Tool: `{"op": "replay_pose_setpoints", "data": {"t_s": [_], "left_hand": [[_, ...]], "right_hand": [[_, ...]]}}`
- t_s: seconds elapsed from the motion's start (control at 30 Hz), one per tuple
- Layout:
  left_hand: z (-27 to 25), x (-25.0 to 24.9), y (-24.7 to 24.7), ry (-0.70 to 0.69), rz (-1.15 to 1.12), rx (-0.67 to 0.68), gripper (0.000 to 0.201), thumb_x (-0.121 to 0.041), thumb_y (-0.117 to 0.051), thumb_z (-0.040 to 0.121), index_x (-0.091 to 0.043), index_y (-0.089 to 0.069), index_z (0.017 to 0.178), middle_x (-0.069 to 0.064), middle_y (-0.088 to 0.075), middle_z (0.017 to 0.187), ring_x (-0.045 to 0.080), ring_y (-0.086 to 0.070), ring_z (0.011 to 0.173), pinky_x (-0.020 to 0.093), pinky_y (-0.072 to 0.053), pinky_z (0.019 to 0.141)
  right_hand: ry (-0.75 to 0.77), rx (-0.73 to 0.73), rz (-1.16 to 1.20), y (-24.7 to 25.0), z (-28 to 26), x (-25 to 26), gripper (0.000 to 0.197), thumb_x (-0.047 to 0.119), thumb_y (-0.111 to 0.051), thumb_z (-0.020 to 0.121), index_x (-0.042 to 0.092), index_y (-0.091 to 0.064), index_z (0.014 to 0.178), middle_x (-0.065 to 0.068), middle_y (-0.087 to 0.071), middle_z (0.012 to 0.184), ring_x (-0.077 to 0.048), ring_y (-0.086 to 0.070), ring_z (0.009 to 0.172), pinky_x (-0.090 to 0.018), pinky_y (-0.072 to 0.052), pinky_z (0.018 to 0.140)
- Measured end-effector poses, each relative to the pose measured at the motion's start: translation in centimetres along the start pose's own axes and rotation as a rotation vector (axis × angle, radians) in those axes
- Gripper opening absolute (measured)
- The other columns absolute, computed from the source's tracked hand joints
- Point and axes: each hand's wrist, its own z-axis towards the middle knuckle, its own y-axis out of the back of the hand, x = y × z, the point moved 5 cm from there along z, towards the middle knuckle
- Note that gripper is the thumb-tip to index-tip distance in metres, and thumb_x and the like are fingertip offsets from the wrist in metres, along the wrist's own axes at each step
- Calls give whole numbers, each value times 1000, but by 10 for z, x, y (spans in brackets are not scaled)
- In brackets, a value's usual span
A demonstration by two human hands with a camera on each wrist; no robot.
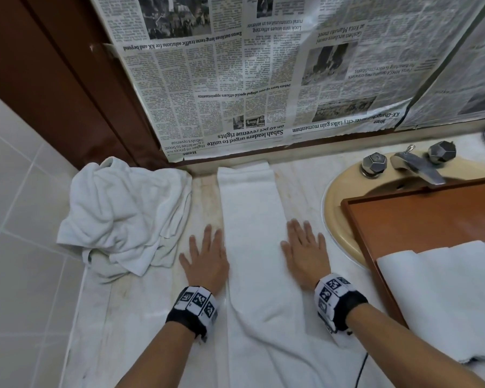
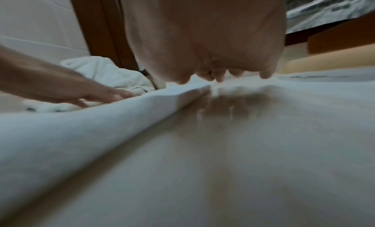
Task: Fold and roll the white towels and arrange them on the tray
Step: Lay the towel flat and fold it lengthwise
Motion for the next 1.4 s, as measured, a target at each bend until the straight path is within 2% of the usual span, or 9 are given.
{"op": "replay_pose_setpoints", "data": {"t_s": [0.17, 0.33, 0.57, 0.73, 0.93, 1.1, 1.2, 1.27, 1.4], "left_hand": [[-15, -45, -20, -234, 25, 33, 54, -56, -3, 101, -50, 6, 154, -25, 17, 161, 22, 12, 153, 59, 0, 120], [-17, -25, -27, -192, 111, 34, 53, -55, -5, 102, -52, 12, 152, -26, 20, 160, 20, 15, 153, 59, 3, 120], [-41, 0, -29, -167, 89, -8, 64, -61, 10, 91, -49, 10, 154, -27, 18, 159, 19, 14, 153, 56, 5, 120], [-15, -16, -22, -106, 75, 26, 56, -57, -2, 101, -46, 15, 153, -27, 21, 159, 22, 21, 151, 61, 8, 118], [39, -37, -5, -76, 93, 29, 57, -57, -9, 103, -45, 13, 155, -24, 17, 162, 25, 19, 151, 62, 9, 118], [75, -45, 11, -73, 144, 40, 58, -57, -11, 103, -45, 11, 155, -24, 15, 162, 27, 16, 152, 63, 7, 118], [76, -52, 16, -112, 126, 8, 58, -51, -22, 104, -39, -4, 158, -18, 5, 165, 28, 5, 153, 62, -3, 119], [65, -52, 18, -204, 72, -72, 55, -44, -38, 102, -31, -27, 154, -8, -13, 166, 29, -14, 150, 56, -21, 118], [22, -43, 11, -390, -253, -64, 51, -44, -39, 91, -16, -68, 124, 7, -63, 127, 28, -57, 115, 31, -40, 100]], "right_hand": [[231, 2, -7, -18, -14, 52, 75, 54, 14, 90, 25, 3, 158, 14, 14, 160, -14, 13, 150, -45, 3, 122], [197, -18, -79, -26, -19, 29, 75, 58, 11, 93, 23, -3, 158, 13, 10, 160, -14, 4, 151, -47, 0, 120], [127, -1, -89, -29, -33, -5, 68, 57, 17, 92, 30, 14, 155, 18, 23, 158, -13, 17, 149, -41, 13, 118], [135, 46, -132, -14, 0, -13, 82, 61, 33, 79, 32, 18, 154, 21, 26, 157, -13, 18, 149, -46, 8, 120], [134, 115, -132, 22, 62, -16, 58, 48, -5, 104, 30, 15, 155, 18, 23, 159, -16, 16, 150, -49, 4, 122], [108, 106, -120, 30, 95, -16, 59, 47, -9, 105, 28, 12, 156, 16, 20, 161, -18, 13, 151, -49, 0, 122], [136, 38, -53, 49, 94, -11, 56, 39, -29, 105, 17, -17, 155, 4, -9, 165, -23, -15, 149, -47, -24, 116], [175, -2, 75, 59, 80, -9, 41, 30, -43, 102, 11, -44, 138, -6, -39, 149, -28, -40, 131, -41, -39, 99], [187, 75, 262, 53, 20, -18, 22, 29, -57, 97, 12, -65, 110, -5, -59, 112, -25, -58, 103, -34, -46, 84]]}}
